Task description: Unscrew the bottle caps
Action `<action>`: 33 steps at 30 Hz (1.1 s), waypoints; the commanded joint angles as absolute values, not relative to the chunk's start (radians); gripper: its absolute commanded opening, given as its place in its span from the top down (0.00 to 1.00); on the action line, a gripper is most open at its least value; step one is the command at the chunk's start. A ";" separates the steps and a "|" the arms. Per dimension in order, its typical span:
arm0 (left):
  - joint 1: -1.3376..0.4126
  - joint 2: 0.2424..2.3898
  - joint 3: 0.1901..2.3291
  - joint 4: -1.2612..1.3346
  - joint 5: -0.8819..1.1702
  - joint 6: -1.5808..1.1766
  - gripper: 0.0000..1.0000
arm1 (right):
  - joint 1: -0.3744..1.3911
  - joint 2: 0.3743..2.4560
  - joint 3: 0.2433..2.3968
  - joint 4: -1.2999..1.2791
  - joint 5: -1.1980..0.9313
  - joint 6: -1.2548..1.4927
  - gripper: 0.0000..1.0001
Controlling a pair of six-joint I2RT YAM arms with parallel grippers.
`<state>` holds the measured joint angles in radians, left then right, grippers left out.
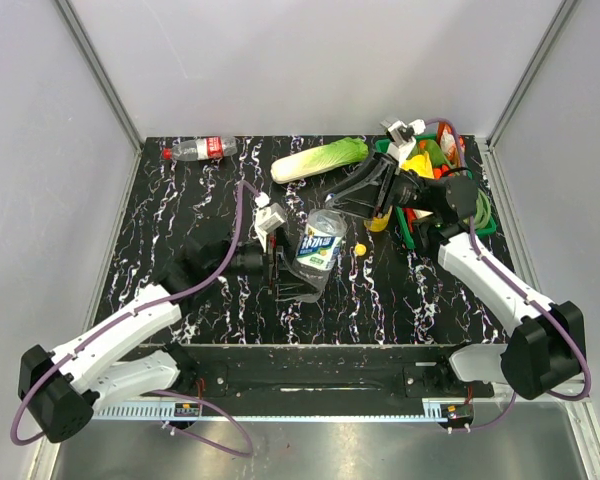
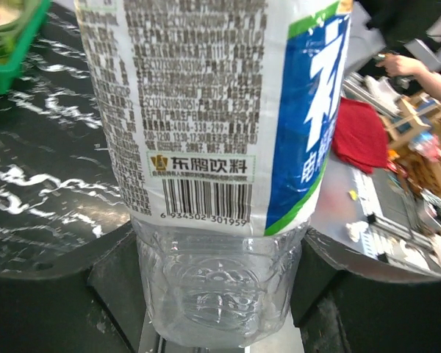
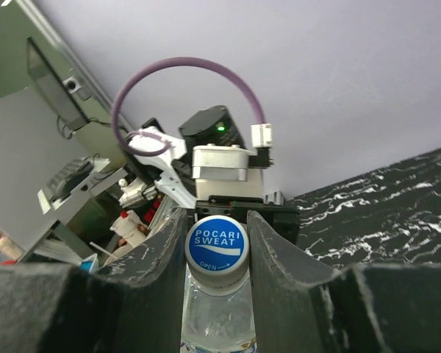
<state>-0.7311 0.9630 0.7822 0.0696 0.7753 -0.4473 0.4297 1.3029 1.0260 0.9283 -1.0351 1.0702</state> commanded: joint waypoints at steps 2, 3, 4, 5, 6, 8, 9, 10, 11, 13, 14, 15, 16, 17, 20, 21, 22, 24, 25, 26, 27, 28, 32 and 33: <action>-0.719 0.974 0.766 0.424 1.020 -0.575 0.96 | 0.433 1.302 1.026 1.302 -1.155 1.259 1.00; -0.718 0.977 0.755 0.487 1.044 -0.615 0.96 | 0.433 1.310 1.026 1.355 -1.161 1.297 1.00; -0.719 0.980 0.746 0.561 1.067 -0.656 0.96 | 0.433 1.318 1.025 1.423 -1.161 1.328 1.00; -0.718 0.983 0.738 0.612 1.083 -0.681 0.96 | 0.431 1.325 1.025 1.480 -1.164 1.362 1.00; -0.719 0.988 0.738 0.635 1.095 -0.698 0.96 | 0.433 1.328 1.028 1.512 -1.167 1.382 1.00; -0.718 0.996 0.744 0.649 1.109 -0.709 0.96 | 0.434 1.324 1.028 1.520 -1.170 1.384 1.00; -0.719 0.996 0.750 0.626 1.106 -0.692 0.96 | 0.433 1.321 1.028 1.516 -1.169 1.379 1.00; -0.718 0.996 0.756 0.594 1.098 -0.675 0.96 | 0.433 1.319 1.026 1.502 -1.170 1.371 1.00; -0.719 0.996 0.762 0.562 1.091 -0.654 0.96 | 0.433 1.318 1.026 1.488 -1.170 1.359 1.00; -0.719 0.994 0.767 0.519 1.074 -0.629 0.96 | 0.433 1.313 1.022 1.468 -1.161 1.342 1.00; -0.719 0.993 0.765 0.508 1.068 -0.623 0.96 | 0.433 1.310 1.019 1.459 -1.155 1.335 0.94; -0.719 0.989 0.762 0.499 1.060 -0.617 0.96 | 0.433 1.307 1.011 1.456 -1.147 1.330 0.83; -0.719 0.988 0.761 0.488 1.054 -0.611 0.96 | 0.433 1.304 1.005 1.454 -1.137 1.325 0.64; -0.718 0.985 0.761 0.476 1.048 -0.601 0.96 | 0.433 1.301 1.000 1.457 -1.128 1.319 0.48; -0.719 0.983 0.759 0.437 1.040 -0.584 0.96 | 0.433 1.282 0.983 1.456 -1.089 1.299 0.07; -0.718 0.980 0.756 0.434 1.040 -0.581 0.96 | 0.433 1.275 0.980 1.448 -1.080 1.290 0.01; -0.718 0.977 0.755 0.433 1.037 -0.580 0.96 | 0.433 1.269 0.979 1.440 -1.074 1.284 0.00; -0.719 0.973 0.752 0.423 1.029 -0.575 0.96 | 0.433 1.259 0.979 1.413 -1.068 1.264 0.00; -0.719 0.971 0.752 0.413 1.028 -0.569 0.96 | 0.433 1.253 0.979 1.396 -1.065 1.253 0.00; -0.719 0.965 0.756 0.393 1.013 -0.557 0.96 | 0.433 1.249 0.976 1.381 -1.060 1.241 0.00; -0.719 0.959 0.759 0.352 1.000 -0.534 0.96 | 0.431 1.240 0.971 1.361 -1.051 1.230 0.00; -0.719 0.954 0.768 0.304 0.977 -0.510 0.96 | 0.430 1.230 0.968 1.339 -1.042 1.215 0.00; -0.719 0.925 0.817 0.065 0.866 -0.373 0.96 | 0.423 1.160 0.946 1.174 -0.948 1.125 0.00; -0.719 0.914 0.825 0.030 0.836 -0.345 0.96 | 0.423 1.141 0.948 1.085 -0.925 1.079 0.00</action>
